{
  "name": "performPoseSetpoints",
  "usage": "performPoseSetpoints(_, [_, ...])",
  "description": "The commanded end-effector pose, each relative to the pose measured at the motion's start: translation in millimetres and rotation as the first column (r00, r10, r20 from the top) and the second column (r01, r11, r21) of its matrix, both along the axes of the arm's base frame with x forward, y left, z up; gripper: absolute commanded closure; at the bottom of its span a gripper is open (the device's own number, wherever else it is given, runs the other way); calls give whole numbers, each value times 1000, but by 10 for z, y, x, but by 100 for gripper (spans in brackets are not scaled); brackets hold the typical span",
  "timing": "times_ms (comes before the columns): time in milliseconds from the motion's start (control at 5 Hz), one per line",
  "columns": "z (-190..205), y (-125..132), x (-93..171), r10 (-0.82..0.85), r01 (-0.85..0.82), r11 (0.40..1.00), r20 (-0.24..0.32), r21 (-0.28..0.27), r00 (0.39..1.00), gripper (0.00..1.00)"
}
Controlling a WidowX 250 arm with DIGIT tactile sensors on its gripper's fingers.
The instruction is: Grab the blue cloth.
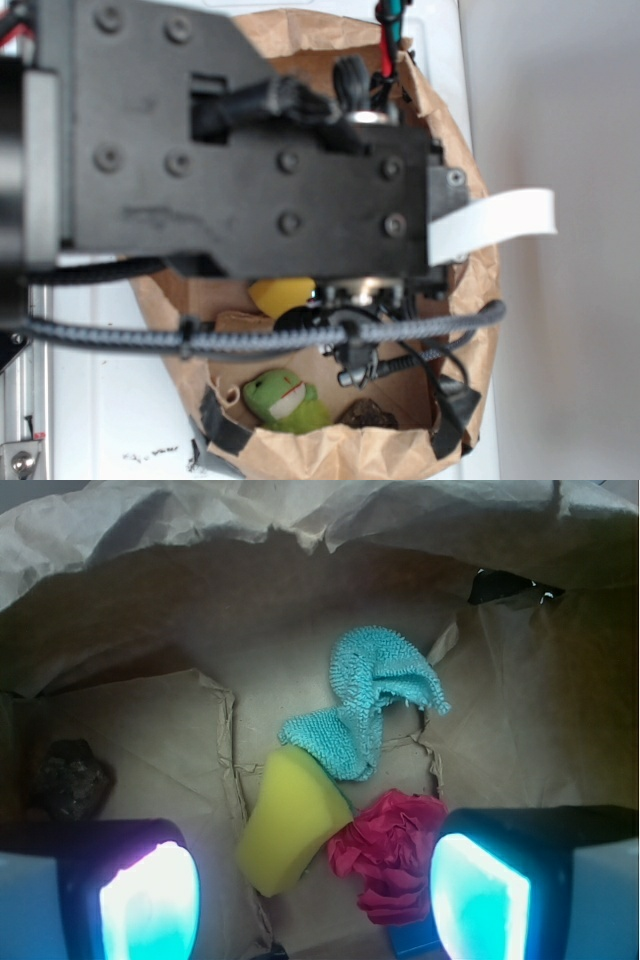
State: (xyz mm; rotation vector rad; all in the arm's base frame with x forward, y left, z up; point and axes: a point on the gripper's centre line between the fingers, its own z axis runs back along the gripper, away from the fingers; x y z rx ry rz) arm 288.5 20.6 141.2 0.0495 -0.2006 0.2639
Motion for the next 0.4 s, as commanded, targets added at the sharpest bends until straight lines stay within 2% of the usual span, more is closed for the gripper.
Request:
performPoseSetpoints(0, [-64, 175, 109, 125, -123, 990, 32, -69, 992, 0])
performPoseSetpoints(200, [-116, 217, 139, 144, -142, 987, 24, -75, 989, 0])
